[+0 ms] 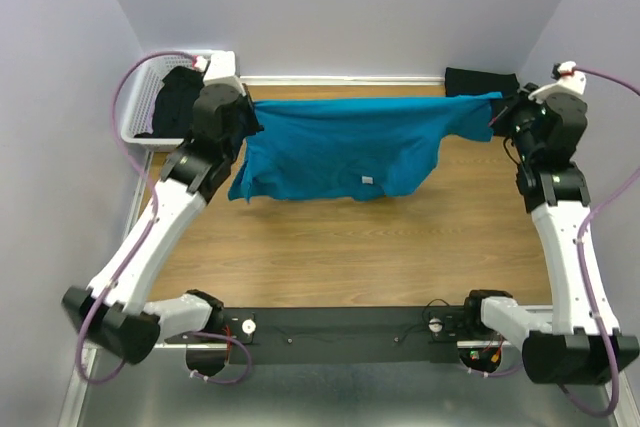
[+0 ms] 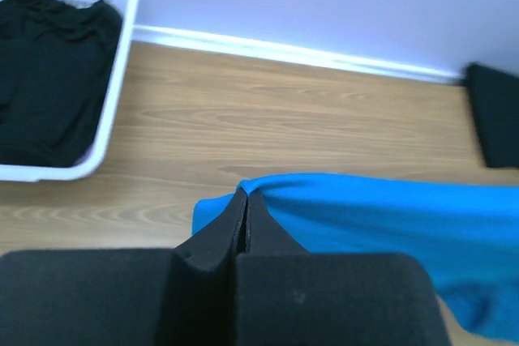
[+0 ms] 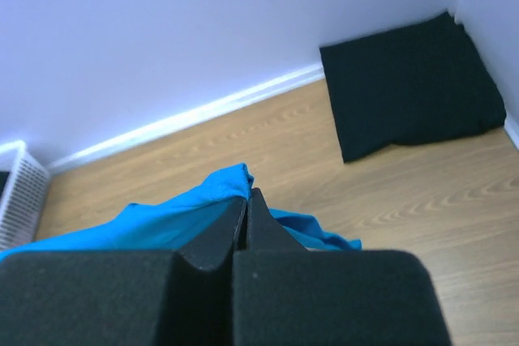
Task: Fold and stack the t-shirts
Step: Flatten the tshirt out
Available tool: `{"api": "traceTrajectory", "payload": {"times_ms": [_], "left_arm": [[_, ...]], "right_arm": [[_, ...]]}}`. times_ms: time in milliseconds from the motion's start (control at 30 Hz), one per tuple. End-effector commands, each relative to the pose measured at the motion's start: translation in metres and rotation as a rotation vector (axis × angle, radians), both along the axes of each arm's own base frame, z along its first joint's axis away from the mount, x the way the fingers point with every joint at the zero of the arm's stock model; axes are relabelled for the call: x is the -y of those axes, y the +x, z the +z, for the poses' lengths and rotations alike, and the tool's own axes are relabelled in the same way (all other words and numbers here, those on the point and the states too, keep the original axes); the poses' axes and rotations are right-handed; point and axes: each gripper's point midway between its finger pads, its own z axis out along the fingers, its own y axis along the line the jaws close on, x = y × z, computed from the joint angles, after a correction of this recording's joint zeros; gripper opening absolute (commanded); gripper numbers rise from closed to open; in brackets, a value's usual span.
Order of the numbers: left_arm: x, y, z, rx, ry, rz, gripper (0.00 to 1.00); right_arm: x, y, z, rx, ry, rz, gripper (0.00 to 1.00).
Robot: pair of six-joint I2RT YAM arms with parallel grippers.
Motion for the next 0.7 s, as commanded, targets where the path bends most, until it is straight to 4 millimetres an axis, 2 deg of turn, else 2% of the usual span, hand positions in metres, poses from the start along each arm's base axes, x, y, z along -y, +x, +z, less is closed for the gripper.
{"api": "traceTrajectory", "payload": {"times_ms": [0,33,67,100,200,233,267,300,333,367,433,467,500,533,567,633,667], "left_arm": [[-0.013,0.042,-0.075,-0.202,0.171,0.031,0.00],[-0.014,0.051,-0.083,-0.220,0.178,0.033,0.00],[-0.010,0.070,-0.095,-0.241,0.183,0.028,0.00],[-0.008,0.079,-0.102,-0.257,0.197,0.023,0.00],[0.003,0.107,-0.120,-0.311,0.213,0.002,0.00],[0.008,0.113,-0.122,-0.302,0.204,-0.011,0.00],[0.015,0.120,-0.132,-0.314,0.201,-0.036,0.12],[0.019,0.125,-0.134,-0.303,0.186,-0.043,0.19],[0.022,0.126,-0.140,-0.316,0.184,-0.056,0.27],[0.027,0.129,-0.147,-0.331,0.176,-0.074,0.40],[0.030,0.125,-0.141,-0.325,0.145,-0.077,0.54],[0.028,0.118,-0.145,-0.331,0.136,-0.078,0.66],[0.027,0.114,-0.140,-0.317,0.126,-0.075,0.71],[0.025,0.109,-0.136,-0.305,0.112,-0.067,0.74],[0.020,0.098,-0.128,-0.284,0.087,-0.056,0.77],[0.011,0.087,-0.125,-0.272,0.055,-0.036,0.78],[0.007,0.077,-0.112,-0.241,0.032,-0.034,0.78]], "right_arm": [[0.013,0.025,-0.051,-0.190,-0.069,-0.032,0.01],[0.012,0.032,-0.047,-0.190,-0.074,-0.023,0.00],[0.011,0.047,-0.068,-0.248,-0.076,-0.006,0.00],[0.009,0.055,-0.062,-0.244,-0.079,0.008,0.00],[0.010,0.076,-0.088,-0.314,-0.071,0.008,0.01],[0.012,0.081,-0.095,-0.333,-0.072,-0.004,0.04],[0.013,0.089,-0.097,-0.339,-0.080,0.001,0.19],[0.014,0.099,-0.122,-0.399,-0.081,0.001,0.28],[0.014,0.103,-0.129,-0.416,-0.076,0.001,0.35],[0.010,0.106,-0.136,-0.439,-0.062,0.017,0.45],[-0.015,0.105,-0.142,-0.449,-0.030,0.113,0.53],[-0.025,0.101,-0.146,-0.459,-0.037,0.145,0.60],[-0.042,0.098,-0.146,-0.455,-0.056,0.188,0.63],[-0.058,0.094,-0.148,-0.457,-0.079,0.231,0.64],[-0.091,0.087,-0.152,-0.462,-0.110,0.323,0.64],[-0.125,0.073,-0.168,-0.490,-0.111,0.421,0.64],[-0.151,0.062,-0.174,-0.500,-0.108,0.496,0.64]]}}
